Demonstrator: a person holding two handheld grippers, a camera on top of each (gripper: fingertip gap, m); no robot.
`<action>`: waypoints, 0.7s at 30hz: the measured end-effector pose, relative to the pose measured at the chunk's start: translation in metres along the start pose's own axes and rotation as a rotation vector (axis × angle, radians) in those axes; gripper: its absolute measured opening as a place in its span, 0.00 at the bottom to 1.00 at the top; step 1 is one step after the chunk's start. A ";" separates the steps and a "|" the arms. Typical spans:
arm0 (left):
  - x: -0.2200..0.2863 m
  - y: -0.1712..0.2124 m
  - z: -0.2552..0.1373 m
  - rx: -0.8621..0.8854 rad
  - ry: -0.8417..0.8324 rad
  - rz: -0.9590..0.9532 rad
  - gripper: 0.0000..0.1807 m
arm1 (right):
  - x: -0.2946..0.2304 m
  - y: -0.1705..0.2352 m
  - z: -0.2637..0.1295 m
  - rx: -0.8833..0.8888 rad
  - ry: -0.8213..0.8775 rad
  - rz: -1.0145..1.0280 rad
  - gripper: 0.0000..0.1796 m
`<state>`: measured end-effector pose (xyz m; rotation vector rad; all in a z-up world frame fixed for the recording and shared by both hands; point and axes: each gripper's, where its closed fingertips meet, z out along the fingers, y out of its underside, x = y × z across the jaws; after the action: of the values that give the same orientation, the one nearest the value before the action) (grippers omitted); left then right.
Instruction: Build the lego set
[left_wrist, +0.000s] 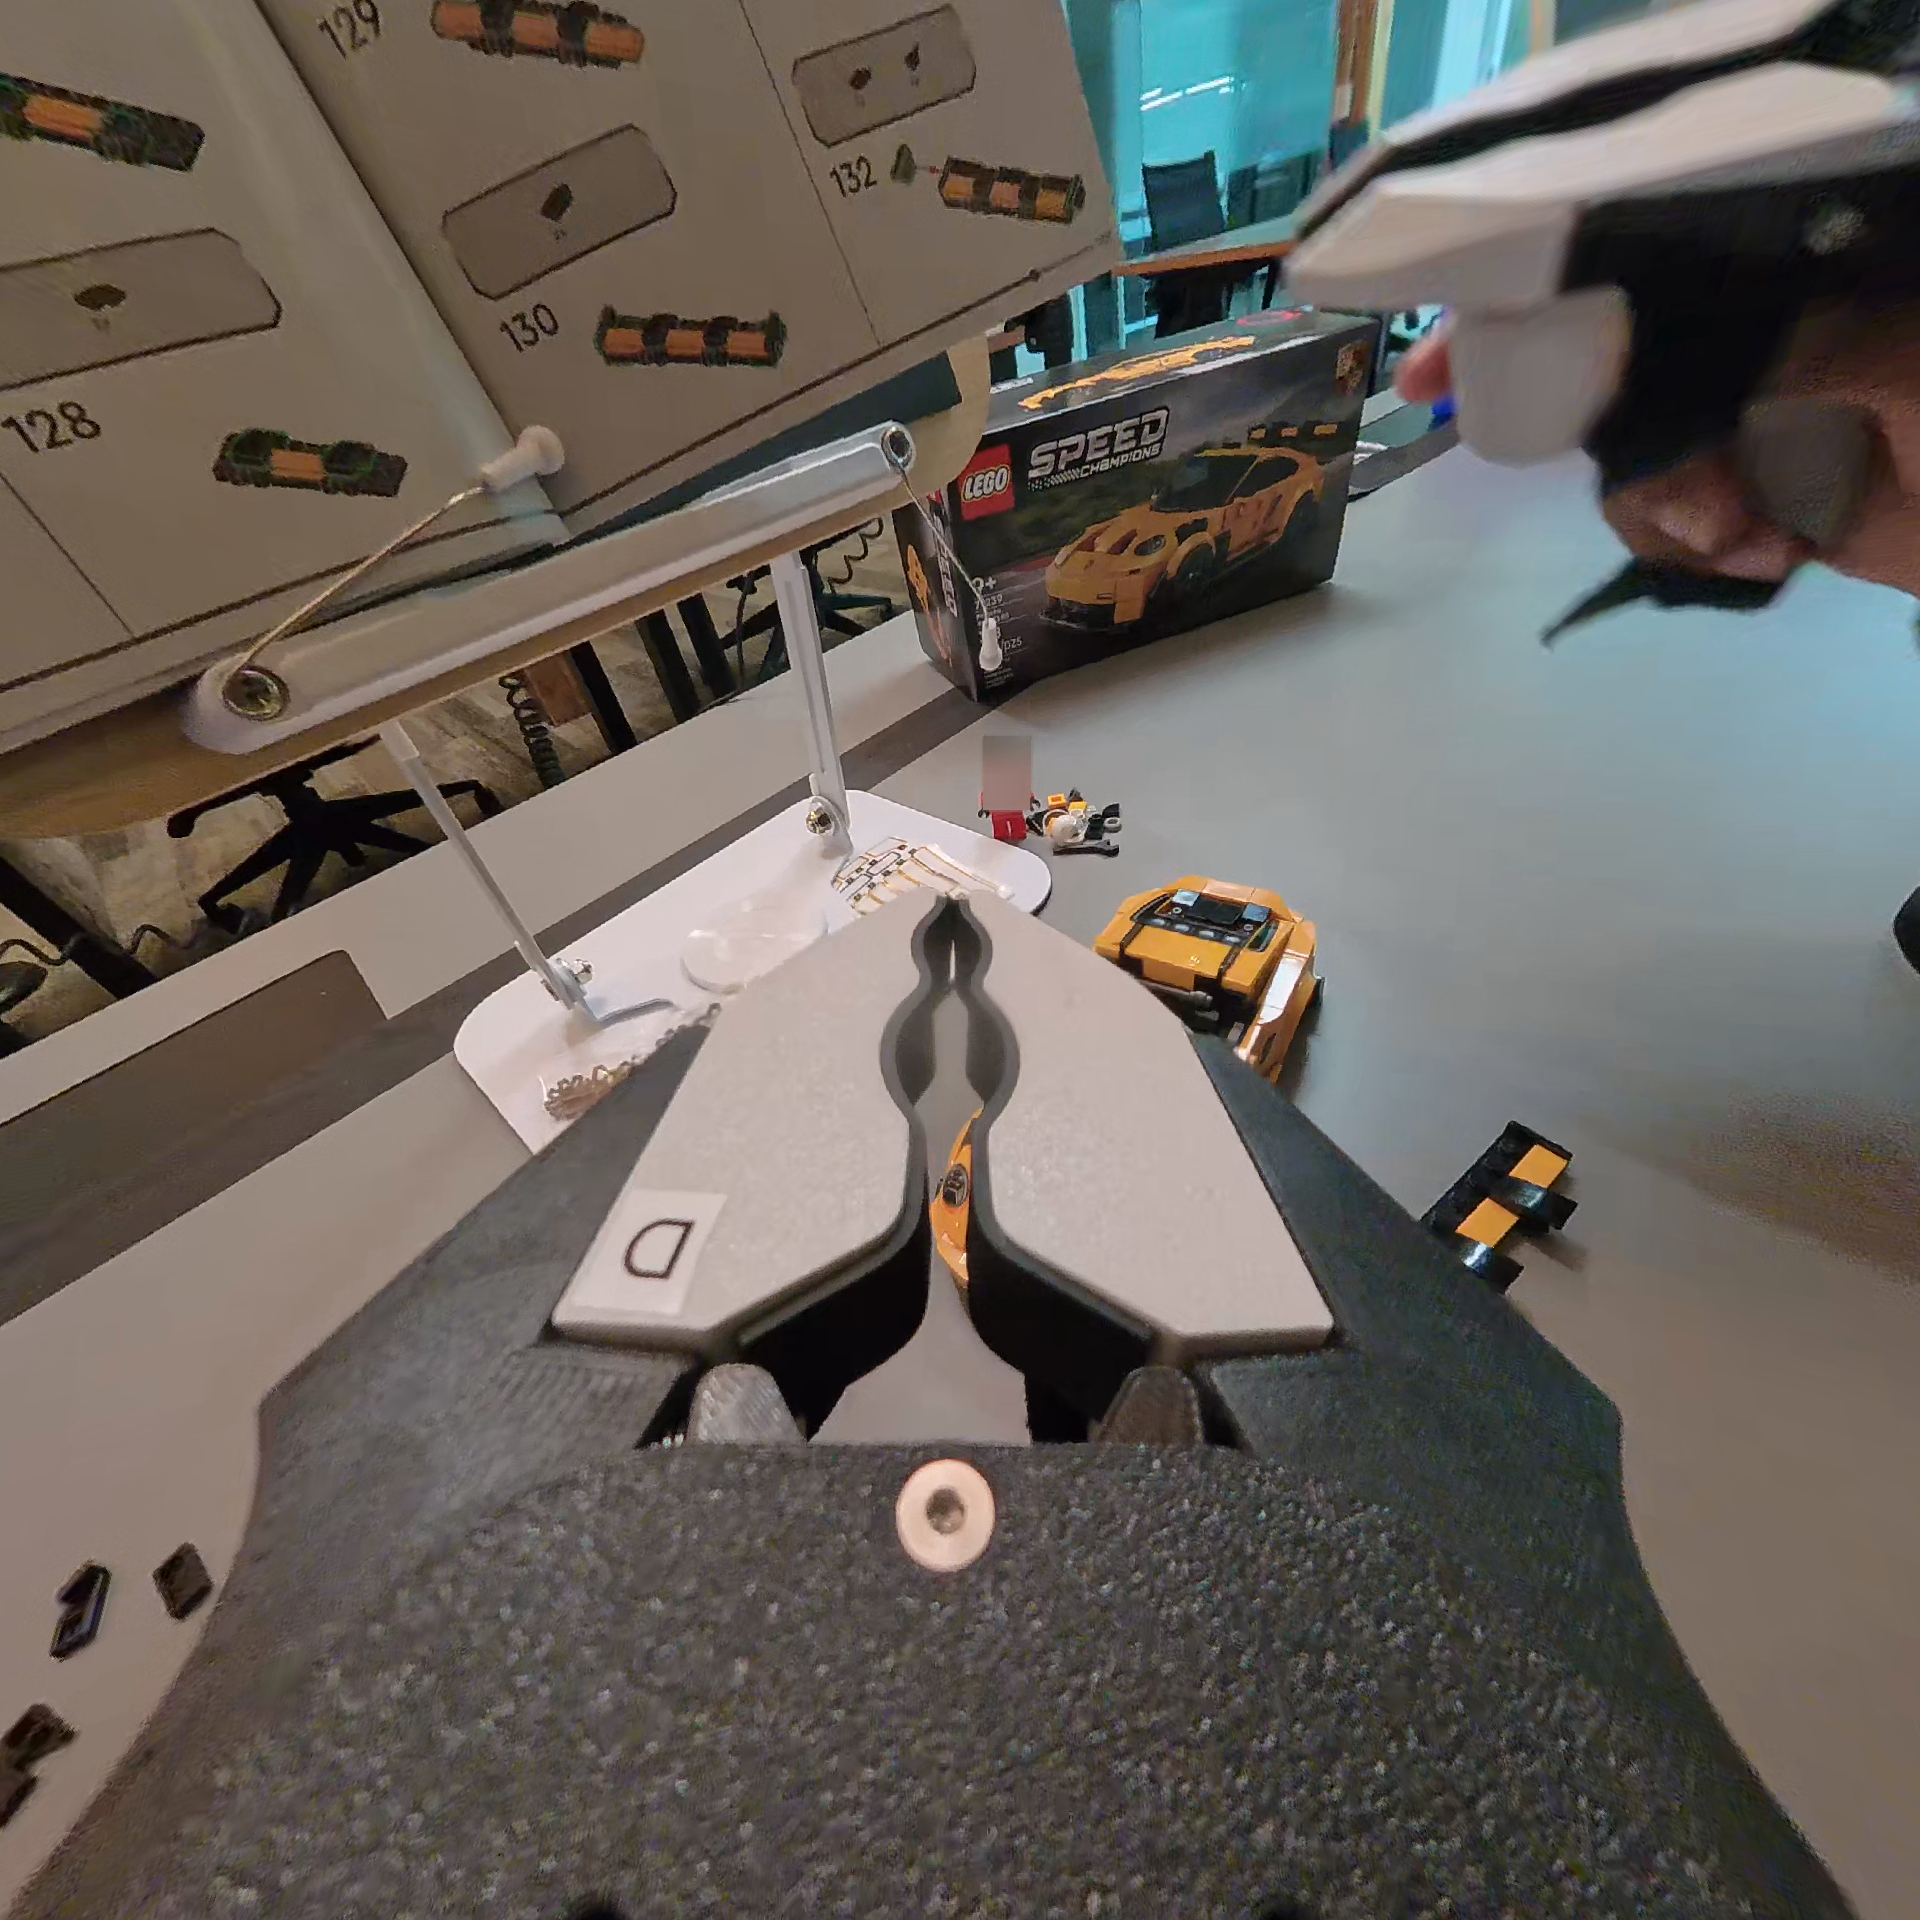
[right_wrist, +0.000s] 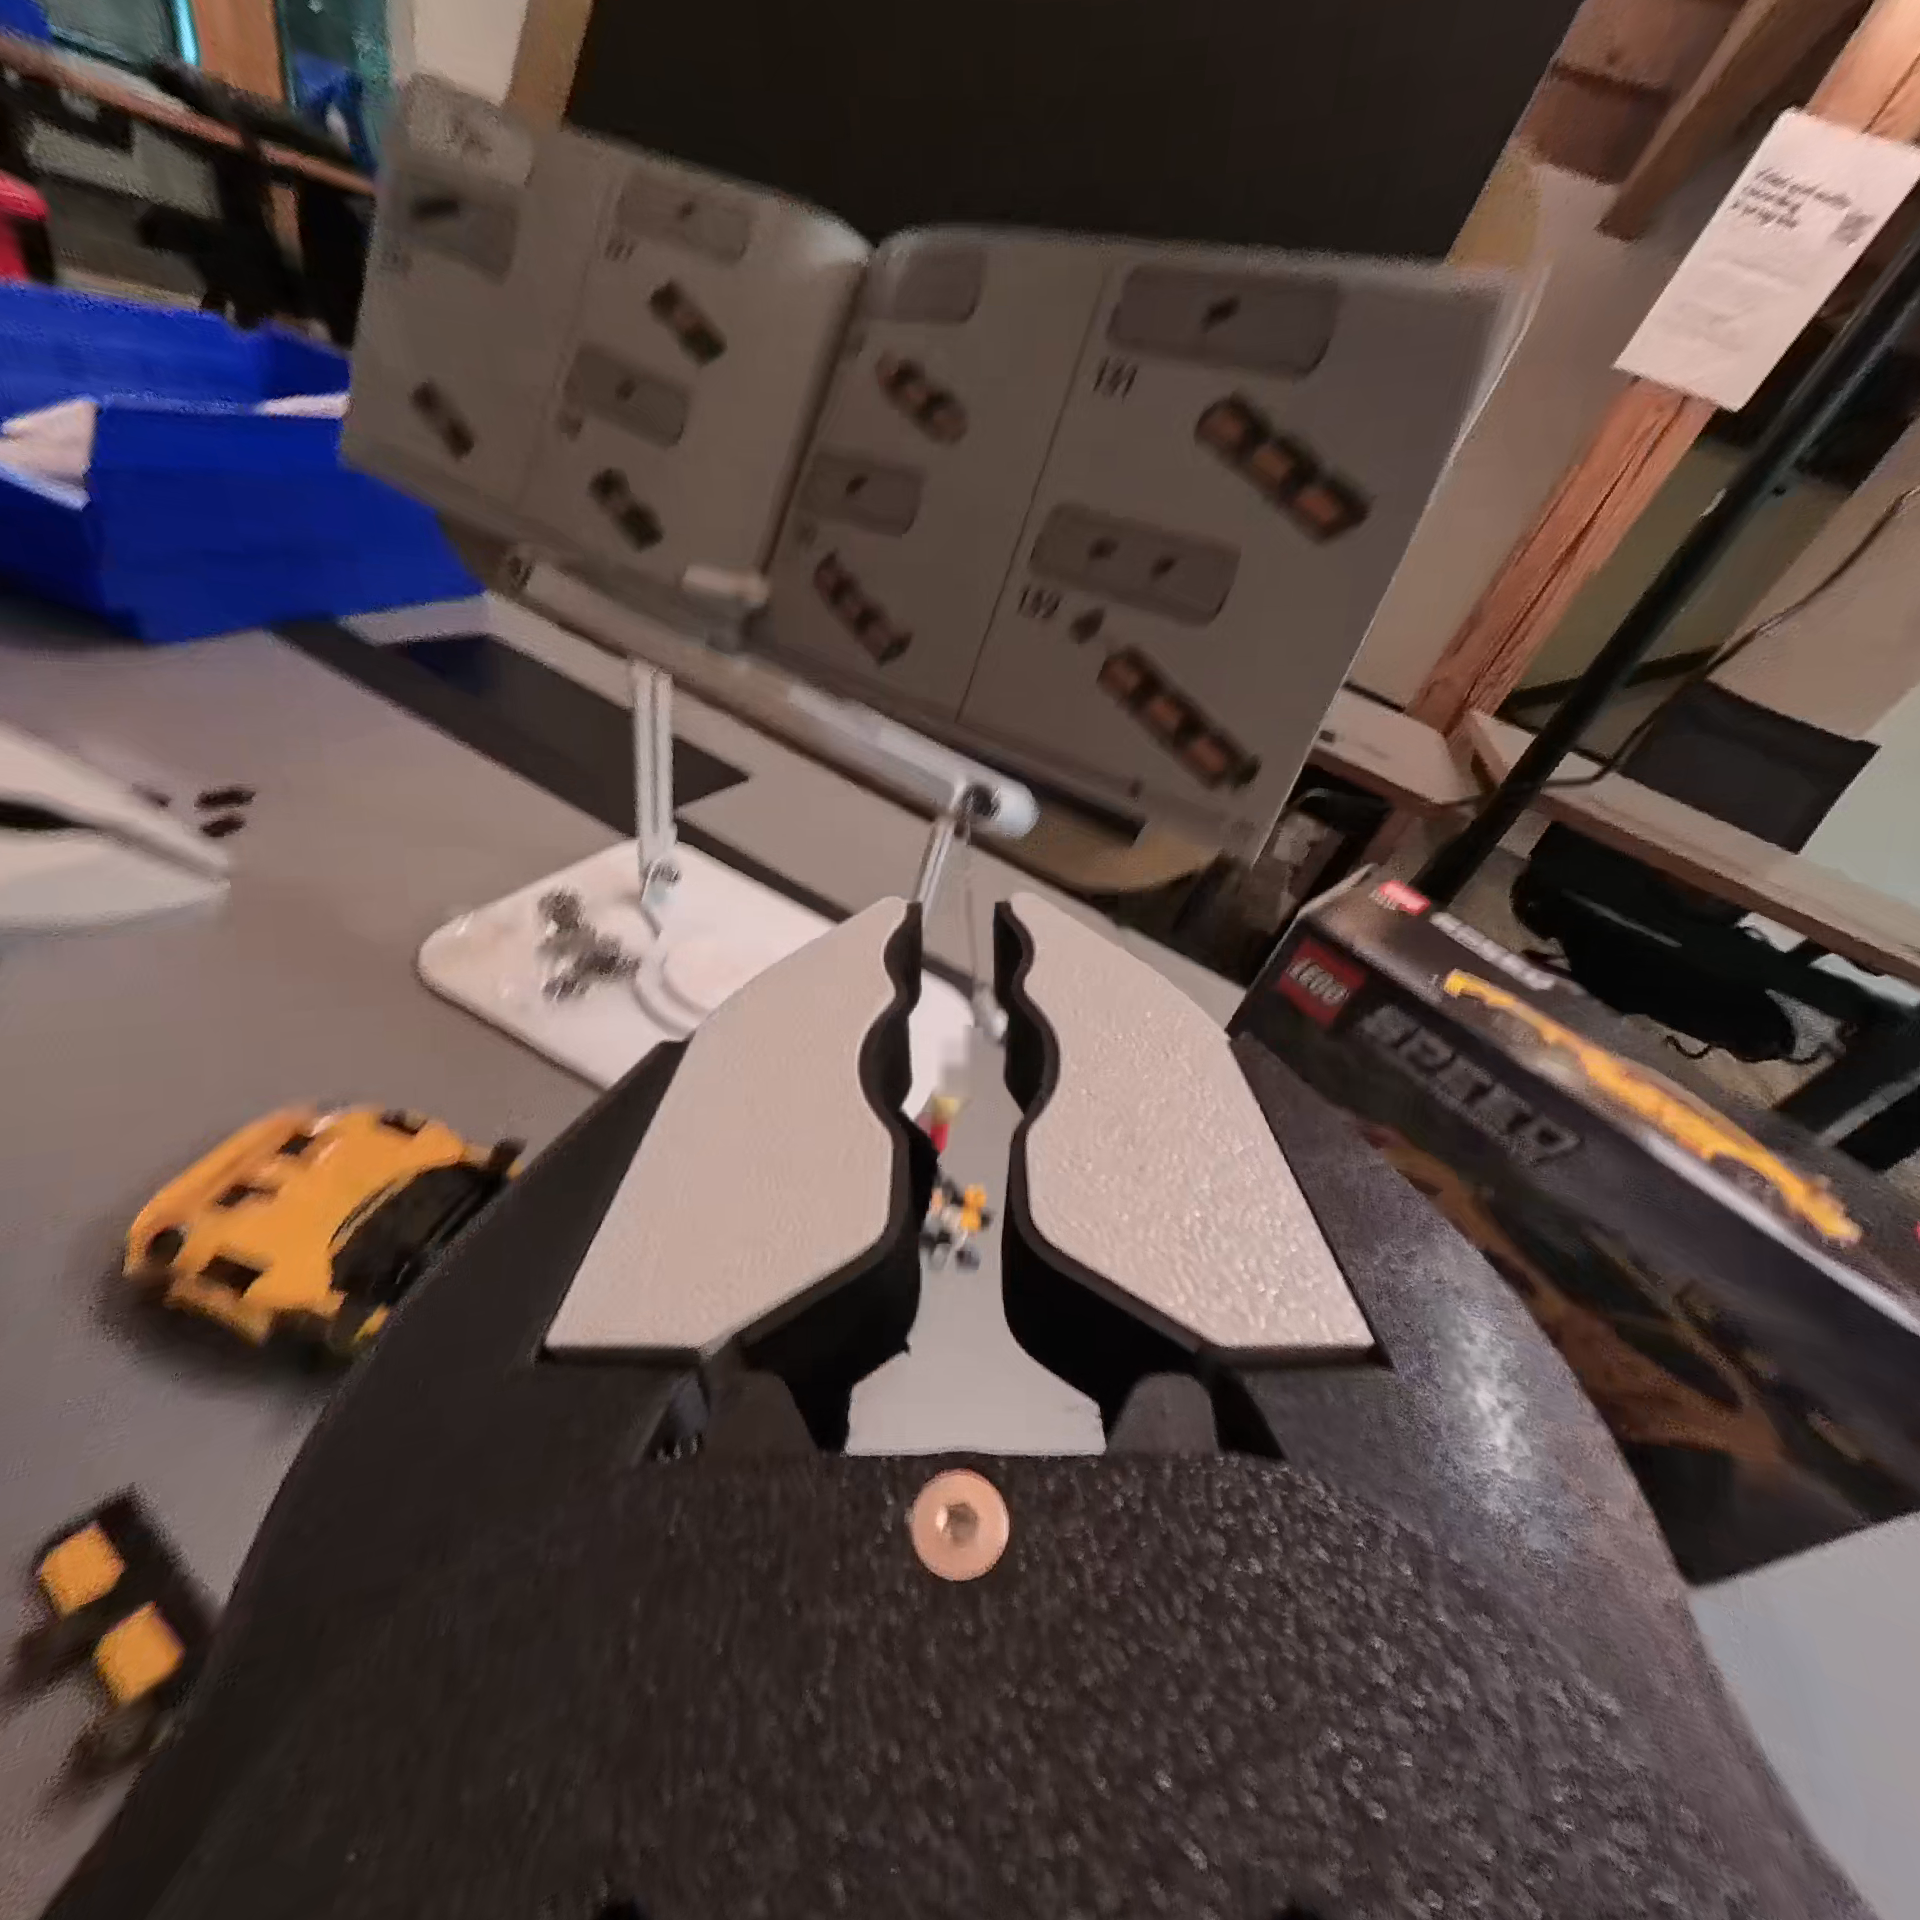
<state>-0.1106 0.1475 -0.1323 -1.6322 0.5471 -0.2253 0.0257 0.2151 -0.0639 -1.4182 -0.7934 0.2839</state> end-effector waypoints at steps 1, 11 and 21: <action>0.000 0.002 0.001 -0.009 -0.001 -0.002 0.00 | -0.006 0.009 -0.008 -0.014 -0.012 -0.002 0.07; 0.007 0.016 -0.001 -0.149 -0.013 0.099 0.00 | -0.021 0.056 -0.048 -0.048 -0.048 -0.006 0.00; -0.107 0.102 -0.038 -0.537 -0.277 -0.111 0.13 | -0.037 0.062 -0.049 -0.037 -0.140 0.059 0.01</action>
<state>-0.2428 0.1602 -0.2082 -2.1749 0.3158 0.0781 0.0471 0.1655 -0.1317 -1.4696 -0.8755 0.4192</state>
